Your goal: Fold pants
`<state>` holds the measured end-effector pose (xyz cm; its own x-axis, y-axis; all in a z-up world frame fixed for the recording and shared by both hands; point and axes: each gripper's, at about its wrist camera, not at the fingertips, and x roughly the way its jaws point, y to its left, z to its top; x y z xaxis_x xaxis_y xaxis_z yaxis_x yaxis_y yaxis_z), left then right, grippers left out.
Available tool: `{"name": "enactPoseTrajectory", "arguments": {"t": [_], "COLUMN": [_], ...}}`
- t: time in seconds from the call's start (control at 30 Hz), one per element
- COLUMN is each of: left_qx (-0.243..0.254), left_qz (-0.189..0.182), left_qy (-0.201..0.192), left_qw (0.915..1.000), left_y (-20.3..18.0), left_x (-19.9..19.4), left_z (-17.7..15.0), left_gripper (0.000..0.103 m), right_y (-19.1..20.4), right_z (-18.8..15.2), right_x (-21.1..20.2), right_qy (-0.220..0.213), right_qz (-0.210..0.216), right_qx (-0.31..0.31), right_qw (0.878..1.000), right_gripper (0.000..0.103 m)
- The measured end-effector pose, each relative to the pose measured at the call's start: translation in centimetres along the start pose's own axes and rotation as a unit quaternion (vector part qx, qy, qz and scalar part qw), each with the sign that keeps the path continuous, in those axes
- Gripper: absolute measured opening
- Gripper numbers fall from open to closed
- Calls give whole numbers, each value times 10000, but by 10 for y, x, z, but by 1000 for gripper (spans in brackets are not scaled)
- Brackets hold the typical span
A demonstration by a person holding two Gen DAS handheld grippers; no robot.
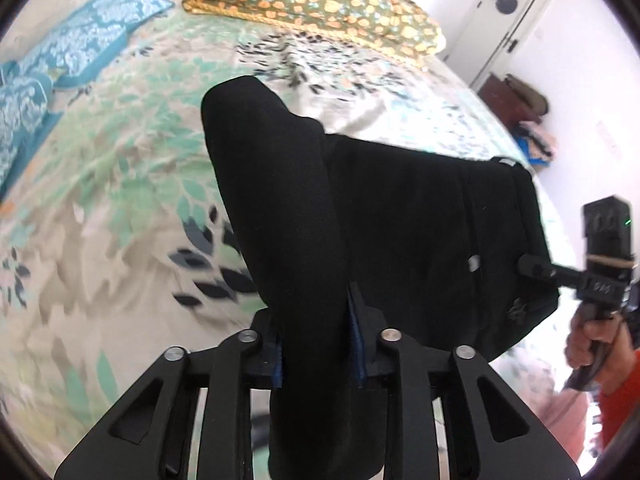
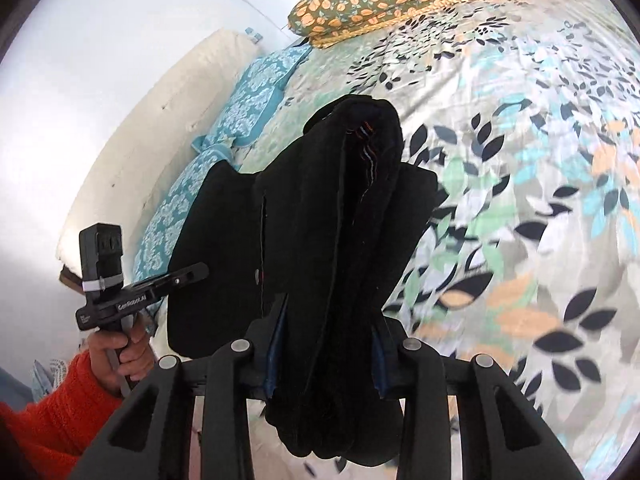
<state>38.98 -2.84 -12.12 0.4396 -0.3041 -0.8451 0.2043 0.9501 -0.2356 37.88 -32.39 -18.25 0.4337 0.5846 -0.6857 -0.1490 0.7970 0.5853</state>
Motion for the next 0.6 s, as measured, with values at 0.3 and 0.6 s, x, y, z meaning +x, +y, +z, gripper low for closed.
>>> {"name": "enactPoseTrajectory", "arguments": {"t": [0.3, 0.6], "left_qx": [134, 153], "left_qz": [1826, 1811], "left_qy": [-366, -1094], "left_qw": [9824, 9772], "left_y": [24, -22], "left_x": [2, -81], "left_z": [-99, -120], "left_gripper": [94, 96], "right_y": [-28, 39], "right_z": [-76, -146], "right_x": [-50, -92], "right_qy": [-537, -919], "right_qz": [-2297, -2728], "right_qx": [454, -69], "right_qw": [9707, 9577], "right_gripper": [103, 103]}}
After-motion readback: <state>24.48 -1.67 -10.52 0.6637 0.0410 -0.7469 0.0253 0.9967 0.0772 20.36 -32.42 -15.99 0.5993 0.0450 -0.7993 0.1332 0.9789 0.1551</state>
